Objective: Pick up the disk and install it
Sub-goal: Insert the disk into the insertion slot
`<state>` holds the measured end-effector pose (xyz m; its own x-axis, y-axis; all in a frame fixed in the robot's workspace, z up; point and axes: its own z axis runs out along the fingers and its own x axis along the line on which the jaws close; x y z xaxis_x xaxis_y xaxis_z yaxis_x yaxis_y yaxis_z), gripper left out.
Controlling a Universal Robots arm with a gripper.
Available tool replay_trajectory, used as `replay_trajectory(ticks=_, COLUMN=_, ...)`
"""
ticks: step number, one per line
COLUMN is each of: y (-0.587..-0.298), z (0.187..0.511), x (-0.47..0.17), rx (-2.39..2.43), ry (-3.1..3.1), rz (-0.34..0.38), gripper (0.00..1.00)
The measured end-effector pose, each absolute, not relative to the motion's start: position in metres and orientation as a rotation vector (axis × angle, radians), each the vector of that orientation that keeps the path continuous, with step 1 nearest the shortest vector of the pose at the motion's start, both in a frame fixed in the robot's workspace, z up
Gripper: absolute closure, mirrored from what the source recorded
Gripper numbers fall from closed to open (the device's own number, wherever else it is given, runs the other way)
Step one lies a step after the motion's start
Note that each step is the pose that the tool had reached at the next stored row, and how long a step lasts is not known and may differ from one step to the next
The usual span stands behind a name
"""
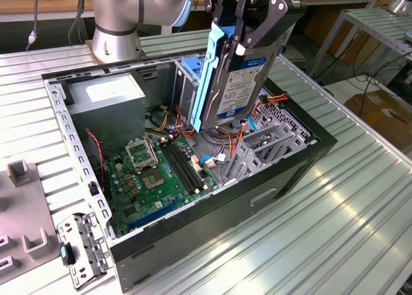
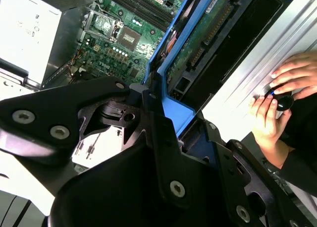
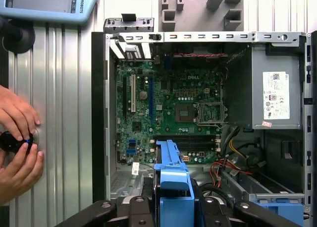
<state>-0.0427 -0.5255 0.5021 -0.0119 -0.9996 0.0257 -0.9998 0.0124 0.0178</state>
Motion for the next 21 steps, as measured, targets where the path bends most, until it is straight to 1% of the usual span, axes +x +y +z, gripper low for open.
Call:
replay_trajectory(ticks=8, y=-0.527, z=0.502, x=-0.043, rx=2.186, ry=-2.213, rz=0.008, gripper=0.63)
replay_trajectory(ticks=17, y=-0.540, z=0.502, x=-0.042, rx=2.186, ry=-2.213, rz=0.009, gripper=0.63)
replay_trajectory(ticks=21, y=-0.542, z=0.502, x=-0.030, rx=2.186, ry=-2.213, rz=0.009, gripper=0.63)
